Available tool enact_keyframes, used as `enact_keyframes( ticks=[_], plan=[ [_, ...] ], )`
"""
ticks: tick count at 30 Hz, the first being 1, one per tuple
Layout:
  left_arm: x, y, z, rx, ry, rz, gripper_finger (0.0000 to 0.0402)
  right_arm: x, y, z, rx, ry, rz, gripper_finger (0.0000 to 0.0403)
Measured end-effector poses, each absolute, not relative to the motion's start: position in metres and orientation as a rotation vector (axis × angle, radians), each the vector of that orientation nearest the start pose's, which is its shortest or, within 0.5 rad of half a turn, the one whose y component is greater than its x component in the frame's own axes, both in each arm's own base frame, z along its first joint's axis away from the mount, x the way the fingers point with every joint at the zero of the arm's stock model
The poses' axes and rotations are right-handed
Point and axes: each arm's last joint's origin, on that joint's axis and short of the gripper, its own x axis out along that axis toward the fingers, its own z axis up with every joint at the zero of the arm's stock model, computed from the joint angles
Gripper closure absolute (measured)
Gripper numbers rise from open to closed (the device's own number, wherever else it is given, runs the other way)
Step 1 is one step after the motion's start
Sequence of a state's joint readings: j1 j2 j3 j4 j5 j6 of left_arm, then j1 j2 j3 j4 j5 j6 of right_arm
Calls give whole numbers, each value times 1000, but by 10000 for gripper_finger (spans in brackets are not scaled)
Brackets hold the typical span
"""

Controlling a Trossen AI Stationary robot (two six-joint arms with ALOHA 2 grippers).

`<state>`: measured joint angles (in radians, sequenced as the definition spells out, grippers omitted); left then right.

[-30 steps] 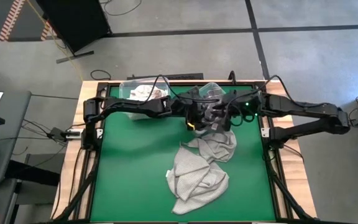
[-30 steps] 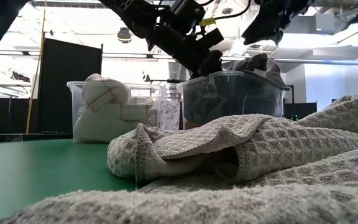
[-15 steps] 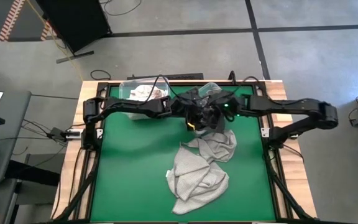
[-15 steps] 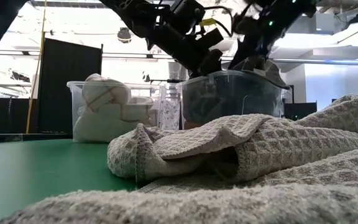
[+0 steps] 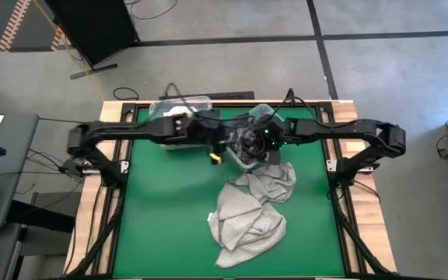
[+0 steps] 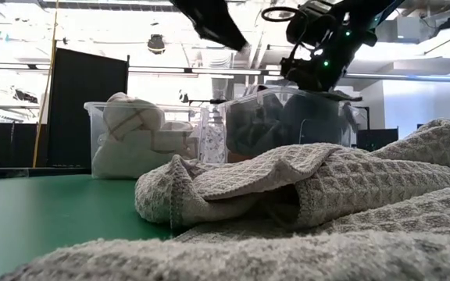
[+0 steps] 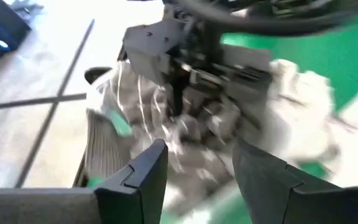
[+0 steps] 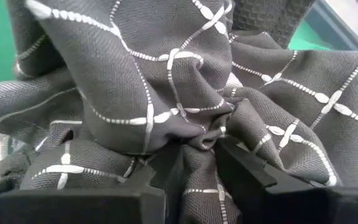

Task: Sort towels by color in basket
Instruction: Put the gray patterned towel into the right transparent bin, then put the middle light gray towel into the left transparent bin

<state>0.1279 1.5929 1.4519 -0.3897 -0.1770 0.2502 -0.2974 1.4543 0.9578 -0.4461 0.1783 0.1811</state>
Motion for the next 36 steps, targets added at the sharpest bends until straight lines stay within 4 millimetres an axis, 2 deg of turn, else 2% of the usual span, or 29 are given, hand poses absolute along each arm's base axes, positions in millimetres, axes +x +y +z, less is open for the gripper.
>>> enact_keyframes(
  ticks=[5,8,11,18,25,31,36],
  plan=[
    [312,22,369,194,636,173,228,274,-89,225,211,912,-519,273],
    [296,1,373,166,686,118,228,269,-88,236,200,871,-513,273],
    [287,-20,368,147,714,61,228,260,-85,254,191,797,-510,273],
    [283,-69,337,169,753,-83,228,231,-74,297,178,614,-500,273],
    [285,-105,299,188,596,-199,228,201,-47,333,158,443,-412,273],
    [281,-121,268,188,461,-258,228,183,-21,349,138,356,-292,273],
    [285,-135,235,226,461,-309,228,182,-4,350,121,356,-196,273]
  ],
)
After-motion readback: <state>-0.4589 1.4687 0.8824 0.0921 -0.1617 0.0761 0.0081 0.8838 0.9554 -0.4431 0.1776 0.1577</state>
